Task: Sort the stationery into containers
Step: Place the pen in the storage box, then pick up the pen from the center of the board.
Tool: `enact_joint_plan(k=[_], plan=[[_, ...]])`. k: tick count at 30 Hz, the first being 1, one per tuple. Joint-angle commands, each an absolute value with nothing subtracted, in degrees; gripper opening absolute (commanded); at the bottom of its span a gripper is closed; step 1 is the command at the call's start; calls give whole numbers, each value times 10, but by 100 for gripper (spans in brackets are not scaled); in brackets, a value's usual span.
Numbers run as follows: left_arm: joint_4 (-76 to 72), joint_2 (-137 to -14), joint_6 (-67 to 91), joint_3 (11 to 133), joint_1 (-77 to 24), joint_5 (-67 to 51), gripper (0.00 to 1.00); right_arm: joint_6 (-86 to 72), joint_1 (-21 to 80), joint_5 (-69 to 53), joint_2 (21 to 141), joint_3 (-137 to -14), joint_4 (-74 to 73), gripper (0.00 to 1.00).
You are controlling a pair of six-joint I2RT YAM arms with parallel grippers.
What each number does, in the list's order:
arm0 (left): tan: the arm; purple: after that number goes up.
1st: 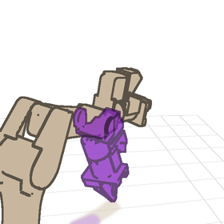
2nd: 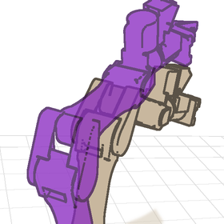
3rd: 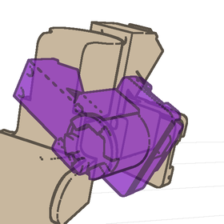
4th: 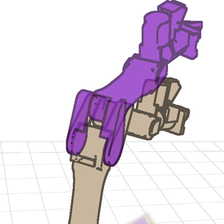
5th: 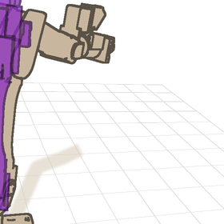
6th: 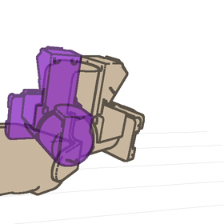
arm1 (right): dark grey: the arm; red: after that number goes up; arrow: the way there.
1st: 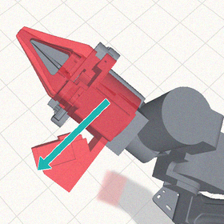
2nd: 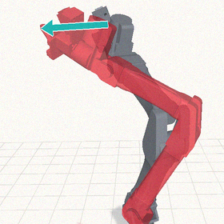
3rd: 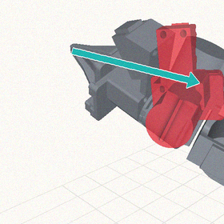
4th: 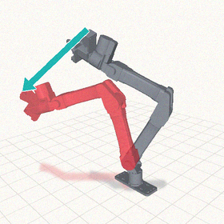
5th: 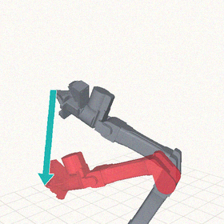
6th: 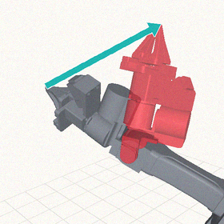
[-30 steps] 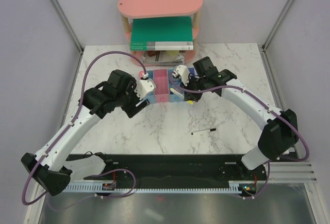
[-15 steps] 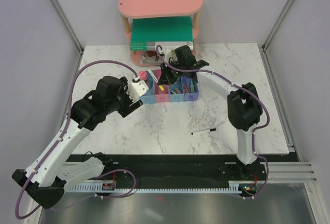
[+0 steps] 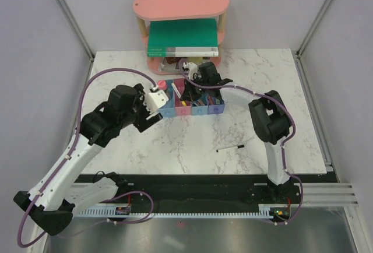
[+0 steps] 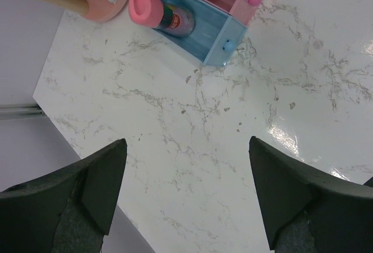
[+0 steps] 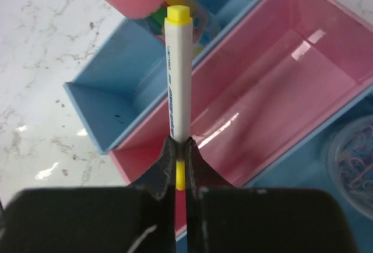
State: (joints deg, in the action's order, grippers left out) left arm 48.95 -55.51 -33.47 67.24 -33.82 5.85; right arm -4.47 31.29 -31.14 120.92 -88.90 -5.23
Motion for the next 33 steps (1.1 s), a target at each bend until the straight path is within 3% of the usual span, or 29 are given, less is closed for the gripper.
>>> enact_joint_plan(k=[1,2,5,8,14,18,26,33], plan=[[457,-551,-350,675,-337,47,92,-26,308,-280,1185,-864,-10,13],[457,-549,-352,673,-337,47,92,-19,307,-279,1182,-860,-11,23],[456,-548,-354,671,-337,47,93,-10,308,-276,1164,-846,-12,41],[455,-552,-352,671,-337,41,93,10,308,-272,1136,-849,-23,49],[454,-578,-356,667,-337,24,96,96,308,-258,1043,-866,-117,57],[455,-614,-361,663,-337,26,99,227,309,-250,953,-862,-282,62],[457,-630,-363,663,-339,11,100,546,312,-141,808,-684,-554,74],[477,-614,-376,698,-339,11,100,580,312,-97,749,-540,-526,87]])
